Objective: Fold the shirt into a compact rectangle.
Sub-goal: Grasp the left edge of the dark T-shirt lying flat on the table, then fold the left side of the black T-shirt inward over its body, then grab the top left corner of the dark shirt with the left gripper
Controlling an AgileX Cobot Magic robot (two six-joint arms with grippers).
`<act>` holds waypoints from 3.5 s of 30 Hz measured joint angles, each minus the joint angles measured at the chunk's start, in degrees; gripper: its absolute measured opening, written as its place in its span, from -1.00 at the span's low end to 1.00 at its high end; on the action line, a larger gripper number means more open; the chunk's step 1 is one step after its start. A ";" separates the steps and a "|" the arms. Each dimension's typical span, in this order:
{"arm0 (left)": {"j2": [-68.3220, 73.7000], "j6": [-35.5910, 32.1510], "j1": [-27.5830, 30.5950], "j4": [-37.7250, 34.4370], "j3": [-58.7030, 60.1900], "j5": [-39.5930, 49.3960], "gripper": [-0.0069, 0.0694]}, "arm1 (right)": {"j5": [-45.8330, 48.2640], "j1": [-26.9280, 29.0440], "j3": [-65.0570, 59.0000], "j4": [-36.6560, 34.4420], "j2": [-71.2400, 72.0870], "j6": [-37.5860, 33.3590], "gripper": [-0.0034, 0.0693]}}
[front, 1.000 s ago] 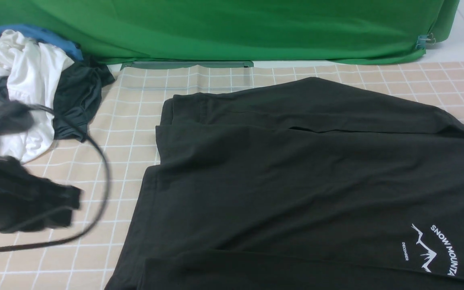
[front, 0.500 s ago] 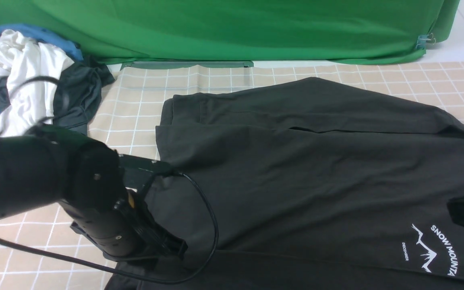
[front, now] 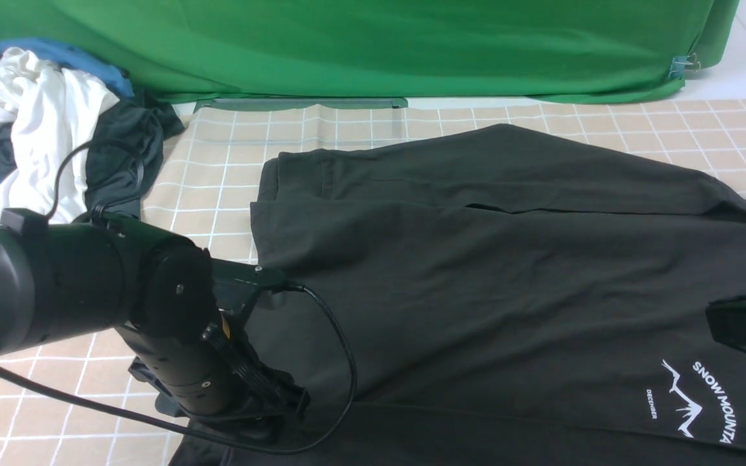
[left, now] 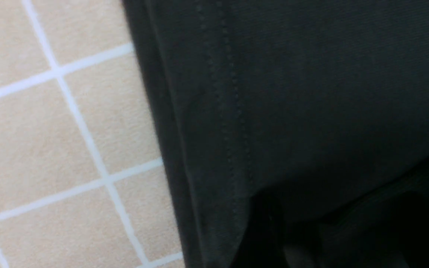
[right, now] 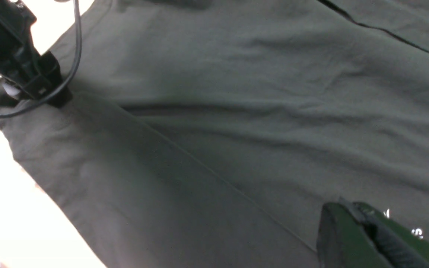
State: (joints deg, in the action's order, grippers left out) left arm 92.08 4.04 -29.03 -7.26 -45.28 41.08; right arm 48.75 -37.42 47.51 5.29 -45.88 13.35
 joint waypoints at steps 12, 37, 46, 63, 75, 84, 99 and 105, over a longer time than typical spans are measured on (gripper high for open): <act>2.44 -3.08 0.00 -3.40 -0.49 1.18 -0.61 | -0.23 0.00 0.00 -0.86 0.00 0.00 -0.79; -3.16 -0.37 0.00 5.58 -30.70 16.06 -0.73 | -2.24 0.00 0.00 -0.96 -0.05 0.00 -0.76; 8.04 6.65 0.00 18.27 -36.89 13.83 -0.73 | -3.05 0.00 0.01 -1.02 -0.05 0.69 -0.72; 15.98 9.28 3.07 21.83 -38.15 14.51 -0.37 | 4.58 0.00 0.01 -1.09 -1.59 3.83 -0.69; -1.18 7.58 4.95 6.52 -16.03 23.35 -0.46 | 13.41 0.00 0.06 -4.77 -15.93 -2.66 -0.29; -9.67 7.53 4.67 1.19 0.80 13.76 -0.25 | 10.06 0.00 0.06 -6.50 -20.49 -7.58 -0.10; 2.04 7.08 4.73 0.00 1.69 11.19 0.25 | 6.81 0.00 0.06 -6.75 -20.83 -8.70 -0.10; -0.04 6.29 4.73 1.27 1.92 15.00 -0.72 | 7.85 0.00 0.06 -6.81 -20.83 -9.08 -0.10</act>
State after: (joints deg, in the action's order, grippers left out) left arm 92.04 10.34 -24.30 -5.99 -43.36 56.08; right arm 56.59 -37.42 47.57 -1.51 -66.71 4.27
